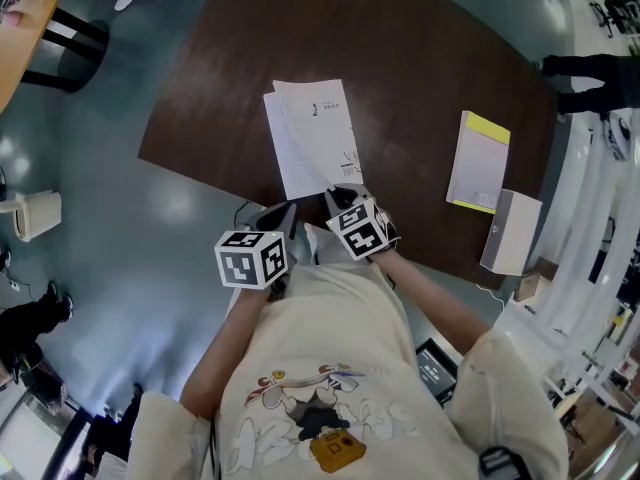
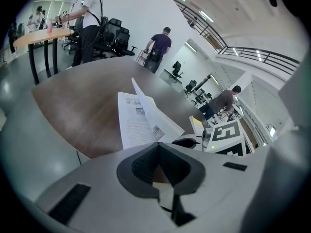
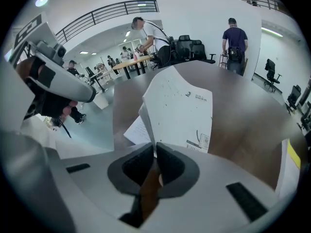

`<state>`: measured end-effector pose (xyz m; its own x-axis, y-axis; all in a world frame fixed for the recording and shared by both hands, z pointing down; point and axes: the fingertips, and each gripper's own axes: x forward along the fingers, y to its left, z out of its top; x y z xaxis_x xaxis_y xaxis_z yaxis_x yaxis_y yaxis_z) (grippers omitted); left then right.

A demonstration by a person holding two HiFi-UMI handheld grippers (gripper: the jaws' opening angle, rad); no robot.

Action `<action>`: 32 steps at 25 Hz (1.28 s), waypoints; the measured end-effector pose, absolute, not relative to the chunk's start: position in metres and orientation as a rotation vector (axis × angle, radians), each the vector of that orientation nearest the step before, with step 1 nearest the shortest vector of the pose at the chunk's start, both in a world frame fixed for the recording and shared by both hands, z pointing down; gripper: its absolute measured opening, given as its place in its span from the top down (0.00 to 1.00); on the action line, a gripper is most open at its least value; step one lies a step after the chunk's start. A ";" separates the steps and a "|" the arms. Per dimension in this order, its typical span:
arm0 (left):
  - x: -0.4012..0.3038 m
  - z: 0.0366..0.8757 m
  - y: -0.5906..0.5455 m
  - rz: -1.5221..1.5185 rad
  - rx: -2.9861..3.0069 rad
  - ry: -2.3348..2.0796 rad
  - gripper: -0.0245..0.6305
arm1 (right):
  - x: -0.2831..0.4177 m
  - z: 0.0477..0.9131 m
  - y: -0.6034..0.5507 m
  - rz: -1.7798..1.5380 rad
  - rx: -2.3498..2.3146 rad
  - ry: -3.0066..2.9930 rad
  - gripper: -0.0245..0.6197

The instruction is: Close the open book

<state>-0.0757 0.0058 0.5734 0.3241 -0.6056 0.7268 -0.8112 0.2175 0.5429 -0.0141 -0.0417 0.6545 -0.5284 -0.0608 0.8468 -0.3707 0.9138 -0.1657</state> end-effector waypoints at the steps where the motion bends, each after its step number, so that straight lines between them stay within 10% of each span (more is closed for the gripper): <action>1: -0.077 0.574 0.006 0.232 1.473 -1.368 0.95 | -0.015 0.656 -0.041 0.398 0.296 -2.094 0.92; 32: -0.112 0.582 -0.020 0.189 1.460 -1.324 0.96 | -0.028 0.689 -0.024 0.520 0.059 -1.879 0.78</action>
<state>-0.1118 -0.0202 0.5818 0.3620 -0.6021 0.7117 -0.7768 0.2272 0.5873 -0.0278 -0.0237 0.6890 -0.3696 0.2073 0.9058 -0.2874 0.9015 -0.3236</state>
